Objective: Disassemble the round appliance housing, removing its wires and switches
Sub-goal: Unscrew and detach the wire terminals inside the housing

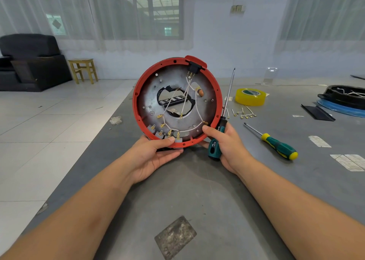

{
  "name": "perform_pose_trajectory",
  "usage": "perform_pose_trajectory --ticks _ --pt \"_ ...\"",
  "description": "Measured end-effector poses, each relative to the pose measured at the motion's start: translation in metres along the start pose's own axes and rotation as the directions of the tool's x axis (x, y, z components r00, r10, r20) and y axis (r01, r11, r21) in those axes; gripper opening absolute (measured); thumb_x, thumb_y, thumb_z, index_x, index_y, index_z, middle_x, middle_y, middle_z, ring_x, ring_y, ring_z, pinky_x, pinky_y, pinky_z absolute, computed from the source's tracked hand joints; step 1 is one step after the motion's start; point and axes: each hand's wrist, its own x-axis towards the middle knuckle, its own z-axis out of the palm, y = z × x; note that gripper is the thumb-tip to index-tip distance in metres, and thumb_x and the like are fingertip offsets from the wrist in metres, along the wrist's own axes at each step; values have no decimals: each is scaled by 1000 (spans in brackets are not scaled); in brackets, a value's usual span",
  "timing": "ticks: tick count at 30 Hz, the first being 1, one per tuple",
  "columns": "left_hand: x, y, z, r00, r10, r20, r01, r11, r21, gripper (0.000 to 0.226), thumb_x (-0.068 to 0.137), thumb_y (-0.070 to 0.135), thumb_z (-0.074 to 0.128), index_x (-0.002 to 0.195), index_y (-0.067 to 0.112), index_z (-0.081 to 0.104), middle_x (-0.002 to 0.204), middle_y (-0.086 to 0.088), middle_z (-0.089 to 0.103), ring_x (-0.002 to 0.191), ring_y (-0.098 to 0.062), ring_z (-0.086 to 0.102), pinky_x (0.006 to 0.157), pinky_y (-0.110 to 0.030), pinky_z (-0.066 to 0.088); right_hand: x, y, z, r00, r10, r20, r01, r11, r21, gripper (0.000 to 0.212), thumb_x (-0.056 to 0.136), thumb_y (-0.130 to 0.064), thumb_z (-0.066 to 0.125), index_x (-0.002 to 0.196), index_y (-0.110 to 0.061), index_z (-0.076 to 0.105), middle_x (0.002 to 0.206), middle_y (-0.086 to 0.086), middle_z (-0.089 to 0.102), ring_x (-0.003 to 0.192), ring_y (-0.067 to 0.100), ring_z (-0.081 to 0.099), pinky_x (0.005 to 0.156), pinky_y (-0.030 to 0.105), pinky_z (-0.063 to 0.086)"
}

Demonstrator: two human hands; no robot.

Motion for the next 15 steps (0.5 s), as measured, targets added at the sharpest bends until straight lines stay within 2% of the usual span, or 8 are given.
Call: perform_pose_trajectory --ticks 4,9,15 --pt "-1 5 -2 999 -36 18 34 997 74 52 76 7 80 126 -3 69 119 -23 75 108 -36 76 87 -38 64 0 0 -1 1000 -17 6 17 1000 12 21 94 -8 69 114 -11 63 107 16 76 100 33 74 84 47 62" --pt "-2 10 -3 1000 -30 3 29 985 172 58 73 16 84 129 6 69 117 -15 78 107 -29 77 86 -34 65 0 1 -1 1000 -20 9 20 999 34 18 95 -9 68 111 -15 65 106 13 77 99 32 75 79 42 63" --pt "-5 7 -1 996 -87 -1 87 988 128 52 72 12 84 121 -1 73 116 -22 77 103 -37 77 74 -33 66 0 0 -1 1000 -14 27 13 1000 14 23 94 -8 69 116 -10 62 109 15 76 102 33 74 85 46 62"
